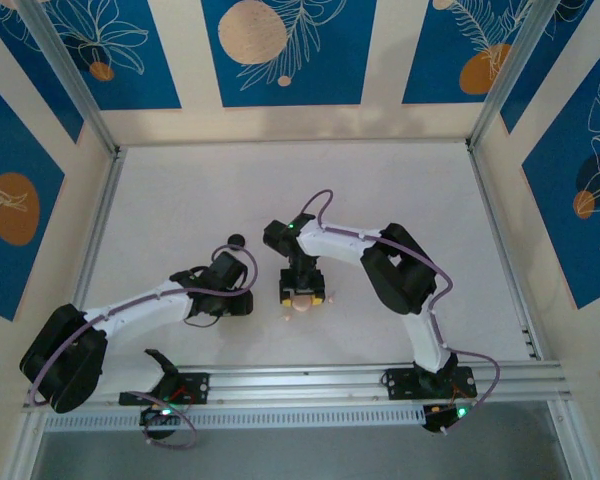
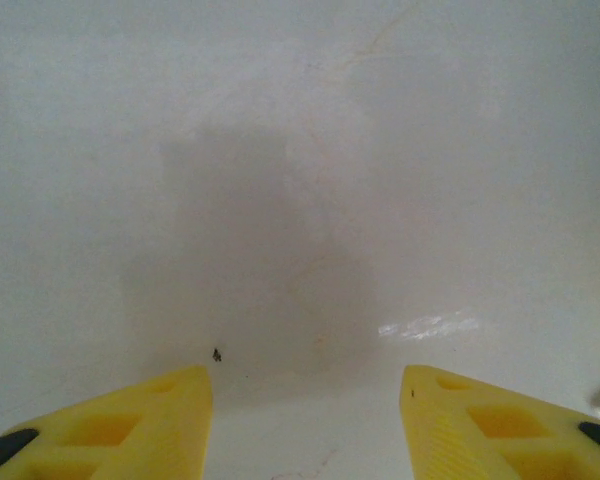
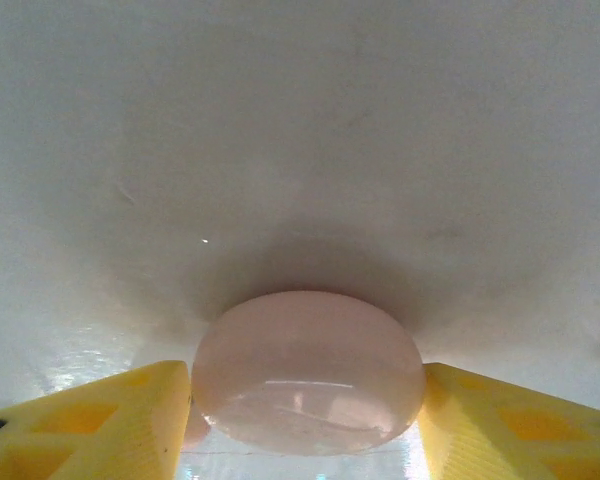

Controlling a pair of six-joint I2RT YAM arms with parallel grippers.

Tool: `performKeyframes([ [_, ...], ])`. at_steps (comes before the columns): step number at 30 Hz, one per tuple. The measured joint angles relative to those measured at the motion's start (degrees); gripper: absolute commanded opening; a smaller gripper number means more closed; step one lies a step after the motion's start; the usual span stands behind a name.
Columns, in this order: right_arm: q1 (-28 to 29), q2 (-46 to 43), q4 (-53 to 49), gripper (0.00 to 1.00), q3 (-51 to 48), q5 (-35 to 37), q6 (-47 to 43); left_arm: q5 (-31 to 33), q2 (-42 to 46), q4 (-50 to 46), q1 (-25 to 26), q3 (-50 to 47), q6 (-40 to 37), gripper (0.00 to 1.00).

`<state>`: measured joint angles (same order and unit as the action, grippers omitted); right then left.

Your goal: Insert wireless bluetooth earbuds into charging case

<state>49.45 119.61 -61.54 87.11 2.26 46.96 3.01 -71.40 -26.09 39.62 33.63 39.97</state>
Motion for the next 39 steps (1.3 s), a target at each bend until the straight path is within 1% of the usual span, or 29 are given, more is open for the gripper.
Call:
performKeyframes([
  [12, 0.0, 0.8, -0.8, 0.48, 0.0, 0.7, 0.0, -0.5, 0.0, 0.3, 0.0, -0.2, -0.1, 0.49],
  [15, 0.0, -0.5, 0.8, 0.46, -1.5, 0.9, 0.0, -1.3, 0.2, 1.1, 0.0, -0.3, -1.1, 0.47],
  [16, 0.0, -1.5, 2.1, 0.45, -2.7, 1.1, 0.0, -1.6, 0.5, 1.6, 0.0, -0.5, -1.5, 0.44],
  [19, 0.1, -6.2, 7.9, 0.44, -8.1, 2.8, 0.1, -2.3, 2.5, 4.1, 0.0, -1.4, -3.3, 0.40],
  [24, -0.4, -18.9, 21.0, 0.43, -19.0, 3.9, 0.2, -2.8, 10.4, 11.8, 0.0, -5.0, -8.1, 0.42],
  [29, -2.2, -30.7, 37.4, 0.43, -28.4, 2.5, 0.2, -5.6, 19.7, 26.9, 0.0, -11.8, -15.1, 0.42],
  [35, -4.2, -36.9, 55.7, 0.43, -37.4, -1.7, 0.3, -10.7, 24.4, 43.8, 0.0, -19.7, -24.0, 0.42],
  [39, -4.3, -39.1, 64.9, 0.43, -41.7, -4.0, 1.3, -13.6, 24.8, 51.5, 0.1, -22.4, -28.5, 0.43],
])
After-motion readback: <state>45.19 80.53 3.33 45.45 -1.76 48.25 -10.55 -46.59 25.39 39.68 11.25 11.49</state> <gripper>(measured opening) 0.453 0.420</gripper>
